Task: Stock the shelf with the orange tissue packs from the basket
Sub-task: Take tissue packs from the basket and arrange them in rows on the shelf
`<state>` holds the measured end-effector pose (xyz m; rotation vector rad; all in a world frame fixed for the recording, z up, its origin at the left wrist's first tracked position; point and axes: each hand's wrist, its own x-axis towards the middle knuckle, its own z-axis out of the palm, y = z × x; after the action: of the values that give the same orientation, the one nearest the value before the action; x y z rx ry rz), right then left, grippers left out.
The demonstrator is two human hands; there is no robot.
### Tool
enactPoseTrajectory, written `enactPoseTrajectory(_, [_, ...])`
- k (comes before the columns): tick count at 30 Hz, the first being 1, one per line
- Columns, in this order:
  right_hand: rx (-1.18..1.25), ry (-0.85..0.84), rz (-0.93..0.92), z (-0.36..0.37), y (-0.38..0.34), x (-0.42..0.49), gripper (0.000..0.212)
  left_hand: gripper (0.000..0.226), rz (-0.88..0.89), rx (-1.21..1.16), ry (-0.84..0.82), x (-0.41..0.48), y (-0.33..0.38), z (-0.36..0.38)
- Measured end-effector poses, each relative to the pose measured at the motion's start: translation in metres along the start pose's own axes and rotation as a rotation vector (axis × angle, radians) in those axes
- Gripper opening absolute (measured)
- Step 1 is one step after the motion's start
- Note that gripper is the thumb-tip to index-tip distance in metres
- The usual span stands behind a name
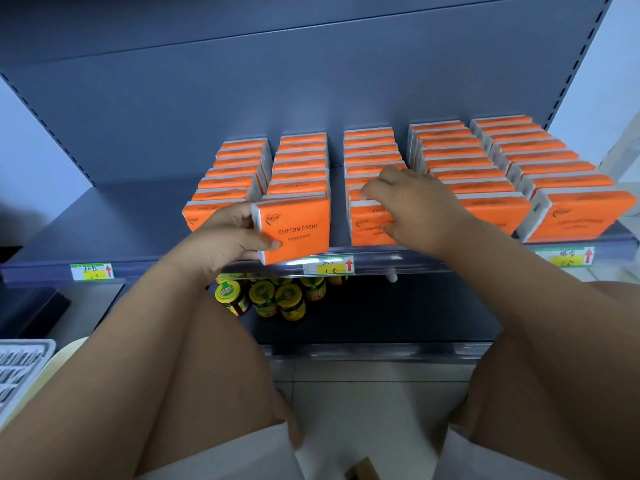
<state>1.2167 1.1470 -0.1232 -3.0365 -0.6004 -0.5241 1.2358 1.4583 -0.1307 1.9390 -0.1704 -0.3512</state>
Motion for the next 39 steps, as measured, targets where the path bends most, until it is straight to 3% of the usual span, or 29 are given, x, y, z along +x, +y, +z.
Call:
enactPoseTrajectory(13, [-0.043, 0.024, 0.037, 0.007, -0.007, 0.001, 0.061, 0.047, 0.034, -0.013, 0.035, -0.007, 0.002, 0.0])
enactPoseTrajectory(16, [0.081, 0.122, -0.002, 0.01, -0.017, 0.002, 0.066, 0.048, 0.077, -0.018, 0.046, -0.008, 0.004, 0.003])
enactPoseTrajectory(19, [0.3, 0.088, -0.074, 0.012, -0.033, 0.005, 0.075, 0.049, 0.119, -0.041, 0.111, -0.006, 0.002, 0.004])
enactPoseTrajectory(22, [0.396, 0.071, -0.028, 0.013, -0.044, 0.009, 0.081, 0.057, 0.154, -0.078, 0.16, -0.003, 0.002, 0.003])
enactPoseTrajectory(27, [0.401, 0.121, 0.053, 0.017, -0.053, 0.022, 0.064, 0.056, 0.18, -0.09, 0.143, -0.004, 0.001, 0.0])
enactPoseTrajectory(33, [0.203, 0.14, 0.019, 0.02, -0.061, 0.028, 0.05, 0.038, 0.298, 0.086, 0.257, -0.003, -0.003, 0.01])
enactPoseTrajectory(39, [0.086, 0.172, 0.03, 0.023, -0.067, 0.035, 0.046, 0.047, 0.495, 0.523, 0.398, 0.011, -0.017, 0.003])
